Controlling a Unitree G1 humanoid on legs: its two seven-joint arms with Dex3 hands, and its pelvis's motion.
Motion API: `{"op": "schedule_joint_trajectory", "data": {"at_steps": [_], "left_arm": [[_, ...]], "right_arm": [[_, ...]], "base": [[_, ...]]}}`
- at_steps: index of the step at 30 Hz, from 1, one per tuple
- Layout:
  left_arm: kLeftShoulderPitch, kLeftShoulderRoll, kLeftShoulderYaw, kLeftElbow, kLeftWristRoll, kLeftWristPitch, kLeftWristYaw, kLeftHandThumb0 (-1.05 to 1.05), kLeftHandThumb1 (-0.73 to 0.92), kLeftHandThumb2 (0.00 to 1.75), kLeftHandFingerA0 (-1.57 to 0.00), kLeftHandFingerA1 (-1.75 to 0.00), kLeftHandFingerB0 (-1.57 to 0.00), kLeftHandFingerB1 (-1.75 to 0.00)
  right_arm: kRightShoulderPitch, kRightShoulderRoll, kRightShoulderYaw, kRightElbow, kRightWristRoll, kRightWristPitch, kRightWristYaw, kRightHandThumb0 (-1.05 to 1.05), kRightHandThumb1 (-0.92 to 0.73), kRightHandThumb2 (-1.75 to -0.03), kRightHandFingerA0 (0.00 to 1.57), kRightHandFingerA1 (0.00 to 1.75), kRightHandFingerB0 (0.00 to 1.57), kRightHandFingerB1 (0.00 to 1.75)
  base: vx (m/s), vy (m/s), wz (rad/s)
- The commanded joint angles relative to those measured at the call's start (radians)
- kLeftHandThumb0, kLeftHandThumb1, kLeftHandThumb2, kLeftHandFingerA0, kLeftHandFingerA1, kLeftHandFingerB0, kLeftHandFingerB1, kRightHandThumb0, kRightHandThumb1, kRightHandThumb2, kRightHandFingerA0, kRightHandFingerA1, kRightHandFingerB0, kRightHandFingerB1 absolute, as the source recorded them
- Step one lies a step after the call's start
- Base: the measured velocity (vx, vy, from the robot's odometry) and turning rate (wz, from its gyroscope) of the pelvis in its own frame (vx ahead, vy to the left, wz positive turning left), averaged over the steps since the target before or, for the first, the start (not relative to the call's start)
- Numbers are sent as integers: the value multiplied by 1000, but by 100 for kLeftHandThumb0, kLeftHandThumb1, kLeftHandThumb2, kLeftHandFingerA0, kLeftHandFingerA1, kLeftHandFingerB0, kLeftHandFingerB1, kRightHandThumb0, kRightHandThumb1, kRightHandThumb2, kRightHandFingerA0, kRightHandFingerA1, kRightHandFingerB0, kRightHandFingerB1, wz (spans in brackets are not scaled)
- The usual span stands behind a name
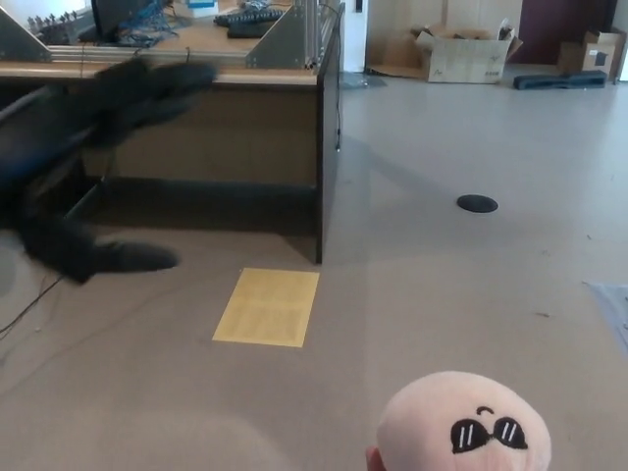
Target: The robot extends its left hand to pick up an emotional support dumpling from the palm of a person and brings its hand down by its side. Then it extends its arm again to hand the dumpling back to the person.
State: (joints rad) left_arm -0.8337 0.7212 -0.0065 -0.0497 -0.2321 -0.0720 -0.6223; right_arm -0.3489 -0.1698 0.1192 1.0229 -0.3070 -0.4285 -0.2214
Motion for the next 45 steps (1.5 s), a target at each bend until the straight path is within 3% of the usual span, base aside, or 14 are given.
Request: {"op": "schedule_joint_trajectory", "data": {"at_steps": [1, 5, 18, 21, 22, 25, 30, 31, 33, 34, 38, 39, 40, 45], "left_arm": [[-334, 12, -282, -169, 89, 217, -315, -53, 32, 77, 0, -25, 0, -14], [-442, -23, -411, -222, 181, 220, -360, -56, 28, 66, 0, -11, 0, -8], [-571, -106, -552, -278, 171, 322, -436, -46, 34, 75, 0, -20, 0, -19], [-580, -117, -564, -289, 164, 346, -473, -67, 35, 52, 0, -12, 0, -4], [-579, -120, -566, -294, 168, 350, -481, -65, 25, 67, 0, -7, 0, -2], [-579, -135, -581, -320, 181, 383, -494, -82, 38, 53, 0, -11, 0, -1], [-564, -162, -605, -319, 228, 368, -504, -93, 36, 67, 0, -3, 0, 0], [-565, -165, -609, -317, 237, 369, -507, -68, 41, 88, 0, -3, 0, -1], [-564, -176, -620, -300, 261, 371, -508, -97, 38, 66, 0, -4, 0, 0], [-562, -178, -620, -297, 269, 371, -507, -69, 40, 88, 0, -3, 0, -1], [-555, -196, -617, -266, 307, 348, -500, -73, 40, 89, 0, -4, 0, 0], [-551, -200, -619, -263, 321, 336, -493, -103, 40, 72, 0, -2, 0, -1], [-548, -203, -622, -261, 342, 320, -484, -76, 41, 90, 0, -3, 0, 0], [-495, -229, -610, -239, 429, 235, -411, -72, 37, 88, 0, -10, 0, -4]], "right_arm": [[-11, -35, -2, 11, -7, -46, -25, -27, -58, -58, 83, 59, 74, 50], [-15, -37, -3, 2, -4, -32, -9, -27, -58, -57, 80, 52, 73, 49], [-48, -42, -3, 23, -4, -53, -3, -25, -58, -57, 85, 57, 72, 50], [-48, -49, 10, 29, -17, -53, 2, -27, -60, -58, 83, 53, 73, 49], [-49, -53, 17, 29, -25, -48, -2, -29, -61, -58, 82, 51, 71, 48], [-36, -53, 25, 41, -33, -112, -42, -35, -64, -60, 77, 49, 67, 46], [-55, -61, 30, 71, -33, -166, -38, -39, -65, -60, 81, 55, 76, 47], [-59, -62, 32, 76, -36, -166, -41, -42, -65, -60, 78, 53, 76, 46], [-74, -64, 42, 88, -52, -166, -64, -40, -64, -60, 79, 52, 74, 47], [-80, -64, 44, 93, -55, -170, -71, -38, -63, -60, 82, 55, 76, 48], [-110, -60, 45, 101, -48, -131, -46, -38, -62, -60, 82, 52, 75, 48], [-113, -59, 46, 95, -47, -116, -37, -37, -62, -59, 82, 51, 74, 48], [-114, -58, 49, 94, -49, -106, -35, -36, -62, -59, 80, 51, 73, 48], [-118, -62, 60, 85, -58, -73, -36, -32, -62, -57, 75, 51, 65, 46]], "base": [[0, 0, 0], [0, 0, 0], [0, 0, 0], [0, 0, 0], [0, 0, 0], [0, 0, 0], [0, 0, 0], [0, 0, 0], [0, 0, 0], [0, 0, 0], [0, 0, 0], [0, 0, 0], [0, 0, 0], [0, 0, 0]]}}
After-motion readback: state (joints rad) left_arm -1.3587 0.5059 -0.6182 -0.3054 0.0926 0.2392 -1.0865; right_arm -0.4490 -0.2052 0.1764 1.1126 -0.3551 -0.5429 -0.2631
